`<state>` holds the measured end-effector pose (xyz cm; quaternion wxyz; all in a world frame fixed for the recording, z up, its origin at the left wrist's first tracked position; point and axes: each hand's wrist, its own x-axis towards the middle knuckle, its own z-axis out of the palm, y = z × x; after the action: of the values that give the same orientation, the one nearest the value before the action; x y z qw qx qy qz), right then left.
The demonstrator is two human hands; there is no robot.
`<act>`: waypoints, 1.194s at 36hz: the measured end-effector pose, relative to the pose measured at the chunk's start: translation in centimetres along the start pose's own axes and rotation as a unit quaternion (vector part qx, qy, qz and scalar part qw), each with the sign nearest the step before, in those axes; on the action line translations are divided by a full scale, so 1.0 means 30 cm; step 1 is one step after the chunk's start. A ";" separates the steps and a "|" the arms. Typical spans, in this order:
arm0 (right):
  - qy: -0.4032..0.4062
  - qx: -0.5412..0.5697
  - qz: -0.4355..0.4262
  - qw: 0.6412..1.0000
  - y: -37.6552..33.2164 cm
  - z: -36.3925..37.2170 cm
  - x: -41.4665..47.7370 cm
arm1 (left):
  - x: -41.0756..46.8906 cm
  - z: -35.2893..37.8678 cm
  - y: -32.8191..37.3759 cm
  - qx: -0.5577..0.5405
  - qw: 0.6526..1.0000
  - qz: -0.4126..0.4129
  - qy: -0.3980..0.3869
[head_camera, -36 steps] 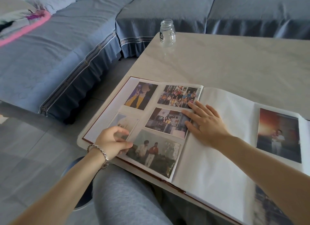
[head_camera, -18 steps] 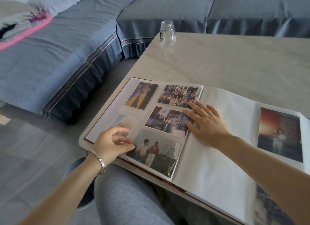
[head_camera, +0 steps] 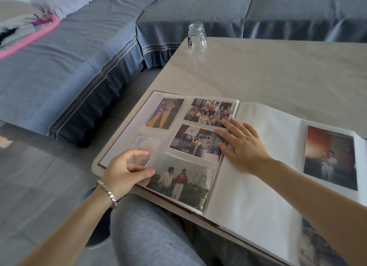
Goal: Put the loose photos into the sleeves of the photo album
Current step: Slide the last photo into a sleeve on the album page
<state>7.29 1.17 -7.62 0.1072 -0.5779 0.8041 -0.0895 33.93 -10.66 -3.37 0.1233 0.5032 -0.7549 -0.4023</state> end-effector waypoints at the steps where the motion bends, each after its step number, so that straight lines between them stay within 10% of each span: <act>1: 0.000 0.001 0.000 1.000 0.000 0.000 0.000 | 0.003 -0.001 -0.002 0.001 1.000 0.000 -0.002; 7: 0.002 0.000 0.003 1.000 0.003 0.007 0.003 | 0.017 0.029 -0.008 0.095 0.995 0.005 -0.005; 10: 0.005 0.003 0.003 1.000 0.004 0.008 0.002 | -0.010 0.103 -0.011 0.225 0.952 0.197 0.065; 16: 0.012 0.009 0.006 1.000 0.007 0.011 0.005 | -0.066 0.220 -0.020 0.309 0.826 0.432 -0.189; 24: 0.005 -0.006 0.005 1.000 0.007 0.009 0.002 | 0.009 0.159 -0.109 0.389 0.878 0.239 -0.145; 28: 0.006 -0.011 0.008 1.000 0.012 0.013 0.001 | 0.040 0.101 -0.145 0.224 0.949 0.221 0.020; 34: 0.001 -0.016 0.010 1.000 0.013 0.014 -0.001 | 0.062 0.081 -0.092 0.111 0.928 0.276 0.225; 39: -0.001 -0.017 0.010 1.000 0.008 0.011 0.003 | 0.147 -0.009 -0.120 0.193 0.960 -0.076 0.188; 43: 0.002 -0.015 0.013 1.000 0.010 0.006 0.005 | 0.205 -0.067 -0.186 0.221 0.952 -0.186 0.101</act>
<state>7.01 1.12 -7.90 0.0979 -0.5686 0.8131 -0.0770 35.95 -17.84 -7.49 0.0071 0.6874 -0.7014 -0.1882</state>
